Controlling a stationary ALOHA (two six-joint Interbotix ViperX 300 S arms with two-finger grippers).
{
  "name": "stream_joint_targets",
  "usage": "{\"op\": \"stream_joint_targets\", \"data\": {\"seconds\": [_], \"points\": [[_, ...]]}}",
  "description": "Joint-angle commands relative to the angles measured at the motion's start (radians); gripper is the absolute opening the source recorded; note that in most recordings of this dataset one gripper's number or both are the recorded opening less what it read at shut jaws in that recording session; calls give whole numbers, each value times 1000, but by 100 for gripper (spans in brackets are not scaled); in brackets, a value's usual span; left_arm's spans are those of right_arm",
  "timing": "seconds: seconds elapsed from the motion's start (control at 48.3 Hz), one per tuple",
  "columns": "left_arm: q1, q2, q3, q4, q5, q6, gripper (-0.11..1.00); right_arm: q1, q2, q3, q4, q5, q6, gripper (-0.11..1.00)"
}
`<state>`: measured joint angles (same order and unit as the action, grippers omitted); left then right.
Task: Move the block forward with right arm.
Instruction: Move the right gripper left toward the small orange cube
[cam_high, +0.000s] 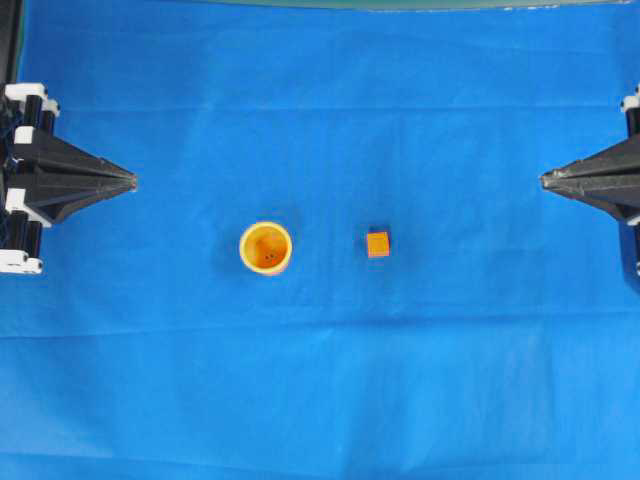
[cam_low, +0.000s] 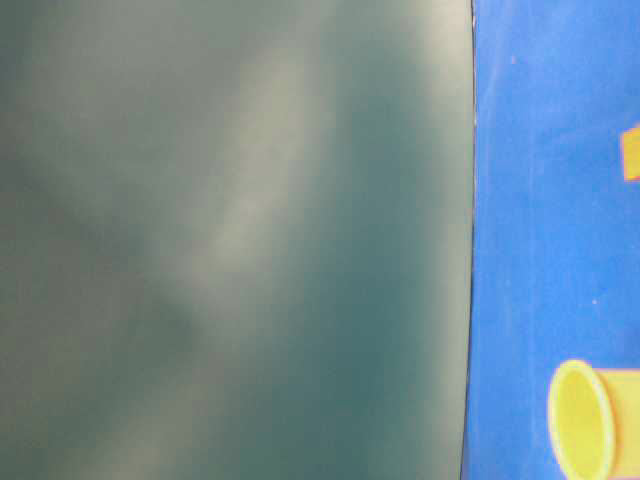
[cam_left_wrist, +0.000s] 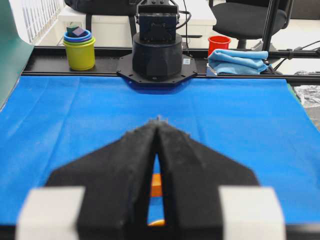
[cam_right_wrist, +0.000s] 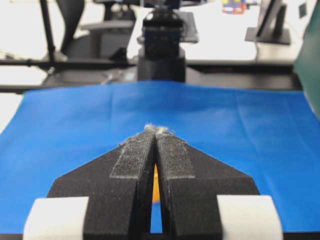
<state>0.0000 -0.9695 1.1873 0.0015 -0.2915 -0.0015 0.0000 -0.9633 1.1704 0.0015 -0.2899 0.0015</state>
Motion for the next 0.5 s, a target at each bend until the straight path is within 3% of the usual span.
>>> {"op": "stream_joint_targets", "data": {"seconds": [0.0,0.124,0.476], "points": [[2,12,-43,3,14,-11,0,3,5,-23,0,-6,3,0],[2,14,-66,3,61,-11,0,2,20,-91,2,81,6,0],[2,34,-83,3,78,-11,0,-11,190,-368,14,494,58,0]]}}
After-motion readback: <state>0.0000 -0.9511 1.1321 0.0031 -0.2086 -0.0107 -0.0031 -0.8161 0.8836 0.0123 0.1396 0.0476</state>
